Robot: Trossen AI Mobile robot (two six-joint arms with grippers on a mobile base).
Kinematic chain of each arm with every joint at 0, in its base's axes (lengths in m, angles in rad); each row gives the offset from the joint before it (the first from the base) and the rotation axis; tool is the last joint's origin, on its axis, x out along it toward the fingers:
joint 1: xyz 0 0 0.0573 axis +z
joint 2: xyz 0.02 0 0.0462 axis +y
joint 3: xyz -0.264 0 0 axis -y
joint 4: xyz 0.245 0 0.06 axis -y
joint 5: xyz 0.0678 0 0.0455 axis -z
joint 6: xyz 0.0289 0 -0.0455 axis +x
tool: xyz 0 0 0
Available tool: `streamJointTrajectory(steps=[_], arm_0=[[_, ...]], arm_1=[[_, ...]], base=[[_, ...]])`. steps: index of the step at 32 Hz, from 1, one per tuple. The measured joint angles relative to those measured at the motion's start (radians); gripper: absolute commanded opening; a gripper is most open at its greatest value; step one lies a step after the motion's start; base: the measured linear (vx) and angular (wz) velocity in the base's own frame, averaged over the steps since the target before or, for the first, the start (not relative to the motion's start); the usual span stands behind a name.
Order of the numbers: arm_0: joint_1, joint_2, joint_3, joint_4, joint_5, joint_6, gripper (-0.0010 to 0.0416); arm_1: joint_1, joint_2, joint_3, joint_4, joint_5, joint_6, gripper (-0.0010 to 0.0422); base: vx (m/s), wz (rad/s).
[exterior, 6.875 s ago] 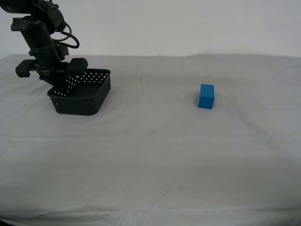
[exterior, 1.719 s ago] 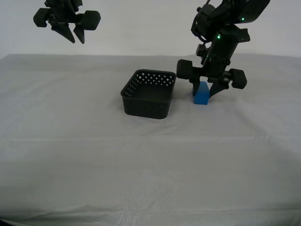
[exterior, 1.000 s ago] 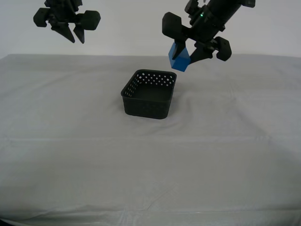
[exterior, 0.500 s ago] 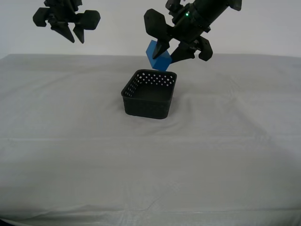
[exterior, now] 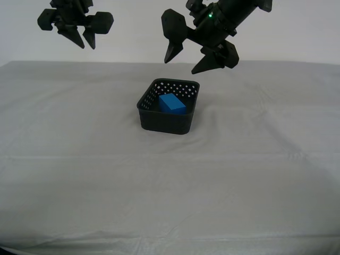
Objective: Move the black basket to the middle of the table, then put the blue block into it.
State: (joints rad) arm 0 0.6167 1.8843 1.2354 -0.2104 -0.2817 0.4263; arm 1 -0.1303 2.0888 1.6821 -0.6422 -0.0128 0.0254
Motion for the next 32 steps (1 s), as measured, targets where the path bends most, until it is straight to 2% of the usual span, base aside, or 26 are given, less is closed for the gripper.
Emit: streamJointTrajectory(steps=[4,32], arm_0=[[0.000,0.000,0.000,0.000,0.000,0.000,0.0350],[0.000,0.000,0.000,0.001,-0.001,0.000,0.0350]], arm_1=[[0.000,0.000,0.000,0.001,0.000,0.000,0.0139],[0.000,0.000,0.000,0.016,0.000,0.000,0.0139]], base=[[0.000,0.000],[0.000,0.000]])
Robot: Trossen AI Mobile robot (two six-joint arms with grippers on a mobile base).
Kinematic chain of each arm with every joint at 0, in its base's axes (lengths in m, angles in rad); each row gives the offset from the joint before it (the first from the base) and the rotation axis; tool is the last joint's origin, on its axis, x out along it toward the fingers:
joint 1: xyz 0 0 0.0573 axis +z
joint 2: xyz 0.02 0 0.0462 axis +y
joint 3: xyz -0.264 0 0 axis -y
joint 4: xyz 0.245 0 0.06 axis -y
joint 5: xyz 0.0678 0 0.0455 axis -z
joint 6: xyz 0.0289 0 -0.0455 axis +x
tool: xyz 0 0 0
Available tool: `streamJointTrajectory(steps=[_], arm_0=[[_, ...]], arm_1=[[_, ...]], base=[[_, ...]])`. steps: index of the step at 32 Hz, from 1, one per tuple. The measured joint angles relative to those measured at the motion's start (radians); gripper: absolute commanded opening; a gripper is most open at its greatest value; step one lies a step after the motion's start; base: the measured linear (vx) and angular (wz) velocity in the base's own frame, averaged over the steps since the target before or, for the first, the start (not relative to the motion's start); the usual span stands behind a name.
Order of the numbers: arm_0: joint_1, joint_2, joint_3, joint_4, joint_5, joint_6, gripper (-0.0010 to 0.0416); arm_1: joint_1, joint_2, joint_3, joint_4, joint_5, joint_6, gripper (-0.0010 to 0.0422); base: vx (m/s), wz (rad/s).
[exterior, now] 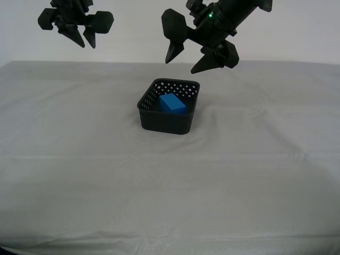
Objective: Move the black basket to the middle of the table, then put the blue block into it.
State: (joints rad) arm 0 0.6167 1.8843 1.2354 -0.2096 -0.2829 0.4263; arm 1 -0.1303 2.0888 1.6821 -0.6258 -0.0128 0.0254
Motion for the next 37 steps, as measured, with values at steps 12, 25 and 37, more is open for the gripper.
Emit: streamJointTrajectory(steps=[12,25,37], arm_0=[[0.000,0.000,0.000,0.000,0.000,0.000,0.0351],[0.000,0.000,0.000,0.000,0.000,0.000,0.0350],[0.000,0.000,0.000,0.000,0.000,0.000,0.0351]], arm_1=[[0.000,0.000,0.000,0.002,0.000,0.000,0.0140],[0.000,0.000,0.000,0.007,0.000,0.000,0.0140],[0.000,0.000,0.000,0.008,0.000,0.000,0.0139]], base=[[0.000,0.000],[0.000,0.000],[0.000,0.000]])
